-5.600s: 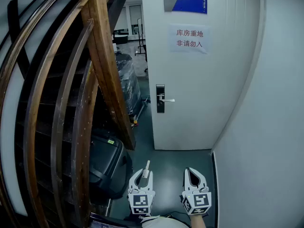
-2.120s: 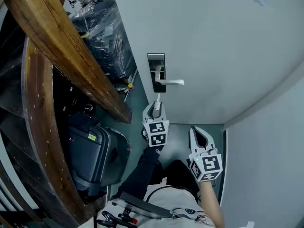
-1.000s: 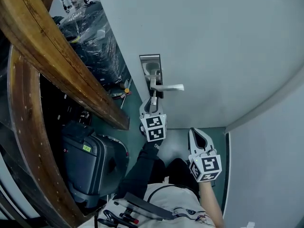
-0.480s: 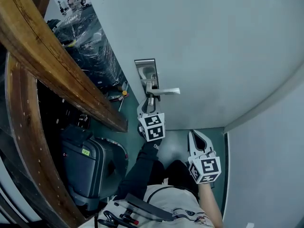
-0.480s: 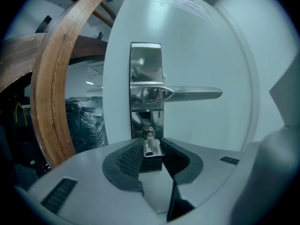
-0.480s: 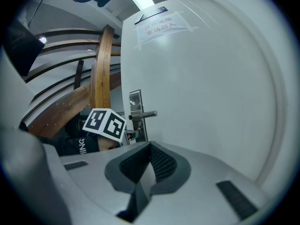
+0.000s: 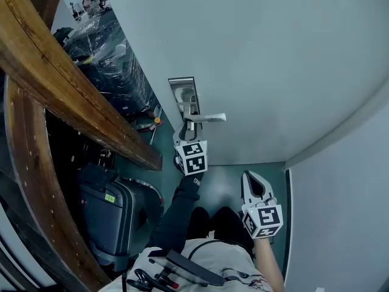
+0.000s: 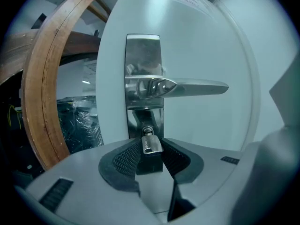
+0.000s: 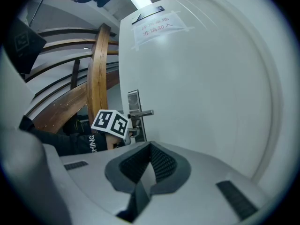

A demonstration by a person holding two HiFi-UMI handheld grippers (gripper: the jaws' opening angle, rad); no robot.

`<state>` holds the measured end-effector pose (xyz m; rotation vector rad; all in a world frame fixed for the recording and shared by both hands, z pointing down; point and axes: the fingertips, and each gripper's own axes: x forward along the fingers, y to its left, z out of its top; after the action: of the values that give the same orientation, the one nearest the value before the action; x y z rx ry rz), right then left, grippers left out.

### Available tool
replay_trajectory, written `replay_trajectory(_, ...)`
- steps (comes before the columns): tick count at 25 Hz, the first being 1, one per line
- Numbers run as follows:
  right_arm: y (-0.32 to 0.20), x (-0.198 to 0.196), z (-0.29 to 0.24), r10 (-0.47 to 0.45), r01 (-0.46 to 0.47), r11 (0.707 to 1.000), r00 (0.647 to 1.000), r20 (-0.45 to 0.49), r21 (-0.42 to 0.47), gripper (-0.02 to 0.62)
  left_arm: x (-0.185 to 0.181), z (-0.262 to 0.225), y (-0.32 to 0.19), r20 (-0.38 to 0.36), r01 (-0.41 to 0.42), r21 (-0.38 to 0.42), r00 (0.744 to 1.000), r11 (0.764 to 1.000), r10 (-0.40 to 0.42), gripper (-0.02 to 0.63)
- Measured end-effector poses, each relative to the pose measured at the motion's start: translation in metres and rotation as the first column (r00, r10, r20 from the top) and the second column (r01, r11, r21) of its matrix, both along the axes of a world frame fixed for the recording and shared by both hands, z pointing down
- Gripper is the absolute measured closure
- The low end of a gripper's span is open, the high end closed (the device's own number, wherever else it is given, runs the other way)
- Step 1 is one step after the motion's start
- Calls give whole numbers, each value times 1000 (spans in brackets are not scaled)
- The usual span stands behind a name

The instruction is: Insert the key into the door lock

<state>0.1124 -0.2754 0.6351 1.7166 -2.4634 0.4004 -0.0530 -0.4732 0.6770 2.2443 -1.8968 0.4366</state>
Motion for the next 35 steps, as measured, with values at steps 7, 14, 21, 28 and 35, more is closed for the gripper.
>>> replay_trajectory(7,0,-17,-74,-23,23,1000,1000,19,-1,589,0,-63,119,-75,-76,30,994,997,78,570)
replay_trajectory(14,-7,-51,-175,-95,92,992,995,35,83,589,4,-187,164,-60,-134,137,988,982,143,604)
replay_trajectory(21,-11,-75,-205,-123,119,986,992,25,120,590,-16,-228,166,-68,-99,183,991,978,113,605)
replay_trajectory(28,-17,-79,-222,-119,116,982,993,11,151,589,-17,-240,161,-82,-93,205,990,974,112,604)
replay_trajectory(35,-19,-74,-229,-103,100,980,995,9,169,589,-11,-248,157,-81,-108,224,988,969,129,606)
